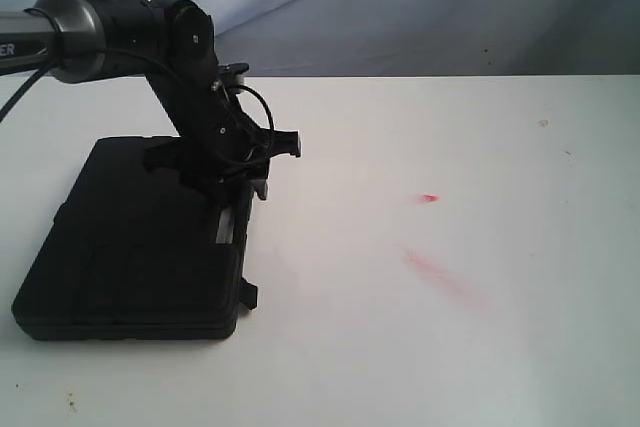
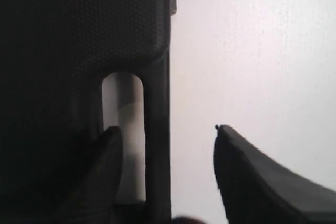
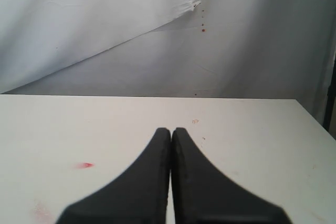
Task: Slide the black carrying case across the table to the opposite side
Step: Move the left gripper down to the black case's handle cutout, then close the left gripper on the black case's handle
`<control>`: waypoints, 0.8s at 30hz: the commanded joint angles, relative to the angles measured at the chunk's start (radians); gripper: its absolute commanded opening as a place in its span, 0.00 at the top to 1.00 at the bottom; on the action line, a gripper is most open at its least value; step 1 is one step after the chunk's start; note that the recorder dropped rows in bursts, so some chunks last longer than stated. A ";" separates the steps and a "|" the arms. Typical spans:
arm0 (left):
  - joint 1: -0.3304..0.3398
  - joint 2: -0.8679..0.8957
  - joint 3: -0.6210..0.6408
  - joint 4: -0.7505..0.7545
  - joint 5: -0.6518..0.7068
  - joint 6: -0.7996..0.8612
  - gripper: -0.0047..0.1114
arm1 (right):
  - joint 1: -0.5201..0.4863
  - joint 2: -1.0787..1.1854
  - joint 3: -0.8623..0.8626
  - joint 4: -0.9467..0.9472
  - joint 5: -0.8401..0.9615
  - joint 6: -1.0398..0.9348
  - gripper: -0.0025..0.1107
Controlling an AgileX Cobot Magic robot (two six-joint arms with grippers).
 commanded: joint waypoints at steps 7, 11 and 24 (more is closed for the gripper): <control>-0.047 0.062 -0.005 -0.007 0.001 -0.046 0.63 | -0.006 -0.006 0.003 0.003 -0.011 0.000 0.98; -0.047 0.077 -0.005 0.023 0.008 -0.051 0.63 | -0.006 -0.006 0.003 0.003 -0.011 0.000 0.98; -0.047 0.073 -0.007 0.185 0.037 -0.128 0.63 | -0.006 -0.006 0.003 0.003 -0.011 0.000 0.98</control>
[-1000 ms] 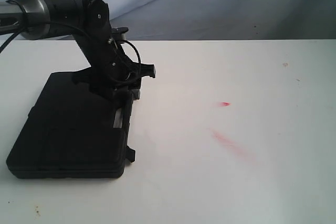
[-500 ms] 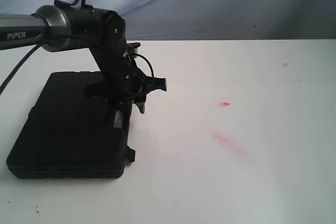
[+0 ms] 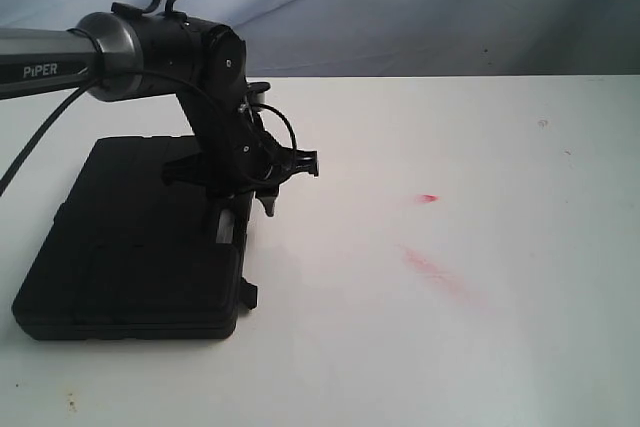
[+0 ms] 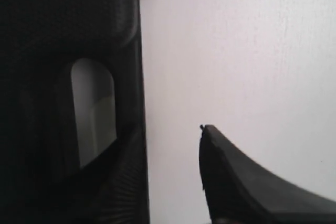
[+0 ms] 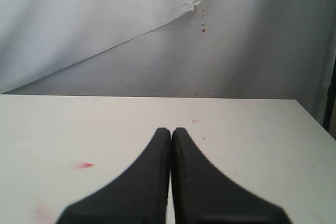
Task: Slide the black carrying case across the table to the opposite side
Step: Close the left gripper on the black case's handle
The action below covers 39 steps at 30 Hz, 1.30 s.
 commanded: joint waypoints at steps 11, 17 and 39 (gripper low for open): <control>0.002 0.022 0.005 0.145 0.050 -0.072 0.63 | -0.006 -0.006 0.003 0.003 -0.011 0.000 0.98; 0.002 0.022 0.005 0.075 0.045 -0.065 0.63 | -0.006 -0.006 0.003 0.003 -0.011 0.000 0.98; 0.002 0.022 0.005 0.058 0.024 -0.061 0.93 | -0.006 -0.006 0.003 0.003 -0.011 0.000 0.98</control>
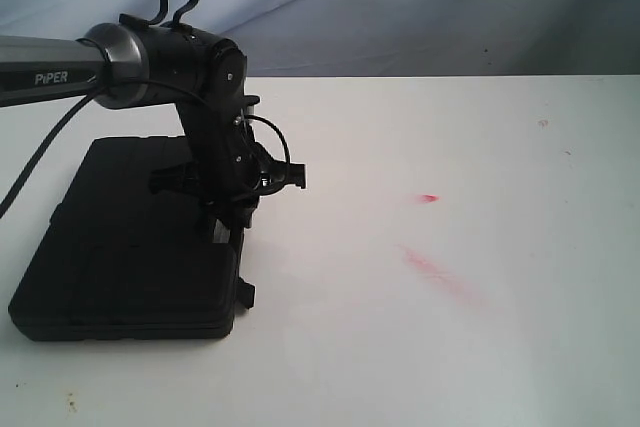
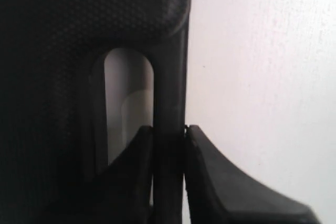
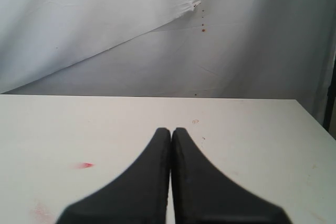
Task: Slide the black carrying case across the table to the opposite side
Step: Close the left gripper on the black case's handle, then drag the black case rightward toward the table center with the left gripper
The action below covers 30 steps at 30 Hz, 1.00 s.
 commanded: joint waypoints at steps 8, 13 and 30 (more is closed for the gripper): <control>0.002 0.002 0.006 -0.006 -0.014 0.002 0.96 | -0.006 -0.006 0.003 0.003 -0.011 0.000 0.98; -0.009 0.002 0.006 -0.035 -0.024 0.002 0.96 | -0.006 -0.006 0.003 0.003 -0.011 0.000 0.98; -0.060 0.002 0.006 -0.057 -0.075 -0.056 0.96 | -0.006 -0.006 0.003 0.003 -0.011 0.000 0.98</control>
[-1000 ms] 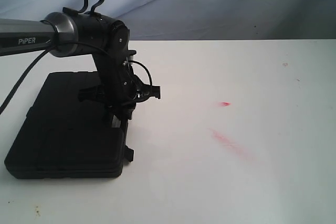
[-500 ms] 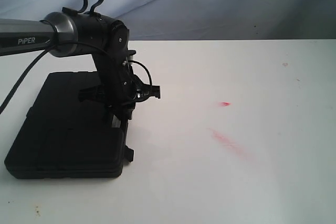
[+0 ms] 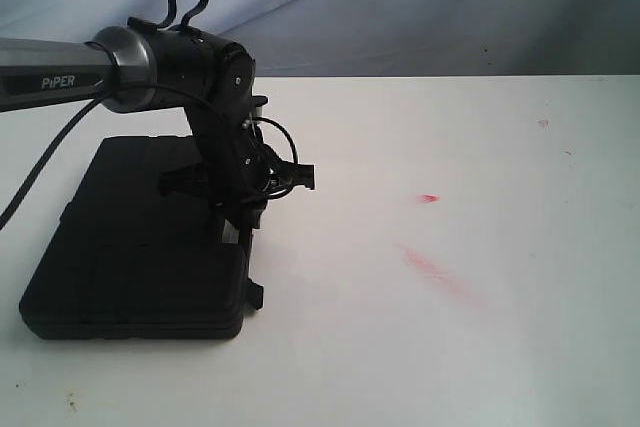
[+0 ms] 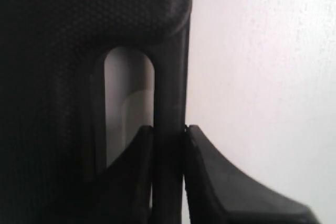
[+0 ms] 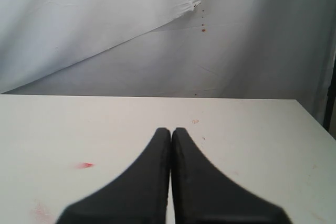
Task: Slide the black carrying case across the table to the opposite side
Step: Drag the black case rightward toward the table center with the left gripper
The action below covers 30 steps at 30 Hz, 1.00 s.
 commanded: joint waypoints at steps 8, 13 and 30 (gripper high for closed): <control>-0.059 0.002 -0.001 -0.047 -0.062 -0.088 0.96 | -0.006 -0.006 0.003 0.003 -0.011 0.000 0.98; -0.080 0.002 -0.001 -0.050 -0.078 -0.114 0.96 | -0.006 -0.006 0.003 0.003 -0.011 0.000 0.98; -0.188 0.164 -0.288 -0.050 0.086 -0.144 0.96 | -0.006 -0.006 0.003 0.003 -0.011 0.000 0.98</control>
